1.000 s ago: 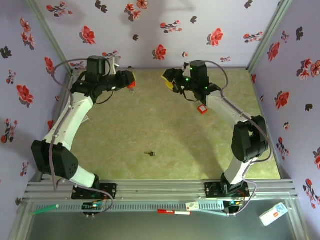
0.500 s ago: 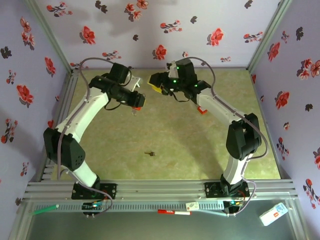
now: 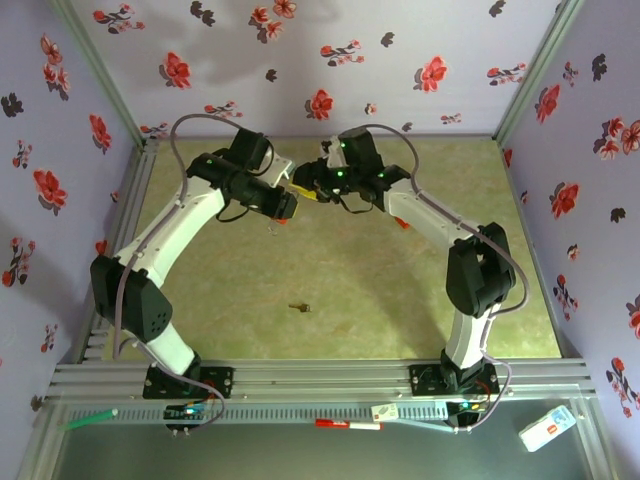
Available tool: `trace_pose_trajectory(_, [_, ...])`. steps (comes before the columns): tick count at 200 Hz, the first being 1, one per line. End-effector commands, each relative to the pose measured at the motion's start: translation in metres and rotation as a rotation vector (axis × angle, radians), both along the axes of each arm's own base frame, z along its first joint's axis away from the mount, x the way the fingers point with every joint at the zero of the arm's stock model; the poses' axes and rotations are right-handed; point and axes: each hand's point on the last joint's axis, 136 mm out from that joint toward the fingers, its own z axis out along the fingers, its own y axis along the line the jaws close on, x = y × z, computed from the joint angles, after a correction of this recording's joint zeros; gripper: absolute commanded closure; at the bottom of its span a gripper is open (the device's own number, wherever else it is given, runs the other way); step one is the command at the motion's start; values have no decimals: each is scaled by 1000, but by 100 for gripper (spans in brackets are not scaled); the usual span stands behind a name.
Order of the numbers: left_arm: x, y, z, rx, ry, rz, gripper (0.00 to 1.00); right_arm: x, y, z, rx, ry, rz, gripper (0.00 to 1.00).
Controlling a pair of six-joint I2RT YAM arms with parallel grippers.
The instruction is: Unlock with the key
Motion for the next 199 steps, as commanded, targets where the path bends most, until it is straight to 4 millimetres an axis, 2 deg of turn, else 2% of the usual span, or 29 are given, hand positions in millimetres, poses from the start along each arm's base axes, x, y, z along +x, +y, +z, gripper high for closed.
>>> trace_pose_trajectory(1, [6, -4, 7, 14, -49, -20, 100, -8, 10, 6, 3, -5, 53, 64])
trace_pose_trajectory(30, [6, -4, 5, 21, -53, -20, 100, -14, 14, 8, 13, 9, 78, 69])
trace_pose_trajectory(79, [2, -3, -1, 32, -52, -23, 100, -14, 14, 3, 8, 71, 71, 100])
trace_pose_trajectory(128, [-22, 2, -14, 21, -18, -38, 100, 9, -8, 0, -8, 76, -42, 100])
trace_pose_trajectory(173, [-60, -4, -34, 14, 45, -70, 100, 36, -32, -11, -35, 96, -152, 100])
trace_pose_trajectory(199, [-72, -4, -45, 24, 70, -62, 100, 41, -33, -14, -30, 109, -163, 100])
